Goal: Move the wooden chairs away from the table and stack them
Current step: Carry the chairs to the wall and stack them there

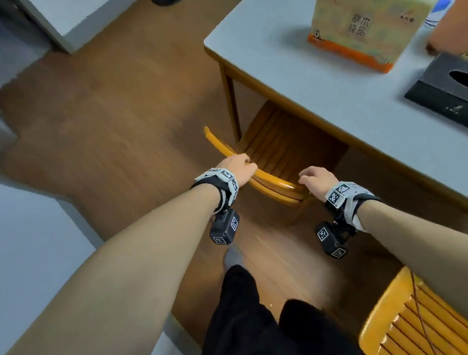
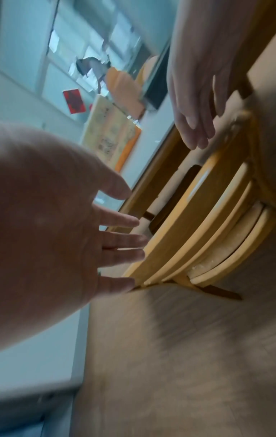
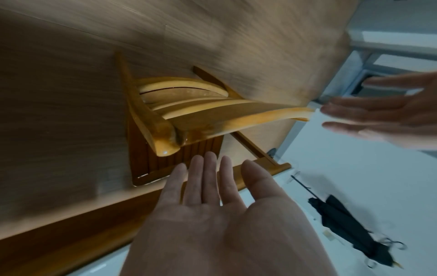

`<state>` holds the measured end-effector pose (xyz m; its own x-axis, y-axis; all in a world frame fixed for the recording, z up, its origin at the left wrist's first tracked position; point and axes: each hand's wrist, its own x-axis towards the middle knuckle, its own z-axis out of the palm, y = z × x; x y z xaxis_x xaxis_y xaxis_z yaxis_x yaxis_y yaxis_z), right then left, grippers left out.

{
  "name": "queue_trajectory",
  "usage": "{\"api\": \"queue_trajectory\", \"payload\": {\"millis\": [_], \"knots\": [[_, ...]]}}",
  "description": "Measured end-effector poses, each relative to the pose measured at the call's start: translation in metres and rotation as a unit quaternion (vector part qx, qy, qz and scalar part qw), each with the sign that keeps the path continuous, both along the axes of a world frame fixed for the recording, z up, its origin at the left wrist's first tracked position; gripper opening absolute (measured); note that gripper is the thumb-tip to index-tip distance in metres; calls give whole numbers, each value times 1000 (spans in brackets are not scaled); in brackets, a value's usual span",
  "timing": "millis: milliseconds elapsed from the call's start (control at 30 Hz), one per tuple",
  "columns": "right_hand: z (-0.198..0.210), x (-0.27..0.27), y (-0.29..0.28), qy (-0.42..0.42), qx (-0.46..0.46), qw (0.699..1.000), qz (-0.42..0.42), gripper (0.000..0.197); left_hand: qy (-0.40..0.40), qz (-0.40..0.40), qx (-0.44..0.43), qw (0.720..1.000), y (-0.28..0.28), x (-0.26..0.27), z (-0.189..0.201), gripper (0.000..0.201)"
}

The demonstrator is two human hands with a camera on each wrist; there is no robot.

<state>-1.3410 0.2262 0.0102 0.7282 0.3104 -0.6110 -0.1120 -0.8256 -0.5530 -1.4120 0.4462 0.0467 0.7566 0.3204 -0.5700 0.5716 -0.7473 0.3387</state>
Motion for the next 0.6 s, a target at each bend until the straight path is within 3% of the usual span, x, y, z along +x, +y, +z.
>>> {"api": "queue_trajectory", "payload": {"millis": [133,267,400,600], "knots": [[-34,20,30,39,-56,998,1,40,47,-148,54,986,34,58,-34,48],[-61,29,55,96,-111,989,26,38,131,-281,97,946,48,95,-67,35],[-82,55,82,168,-160,972,44,45,220,-323,106,914,68,127,-98,41],[-92,62,98,228,-200,953,-2,58,304,-376,71,873,85,158,-120,46]]}}
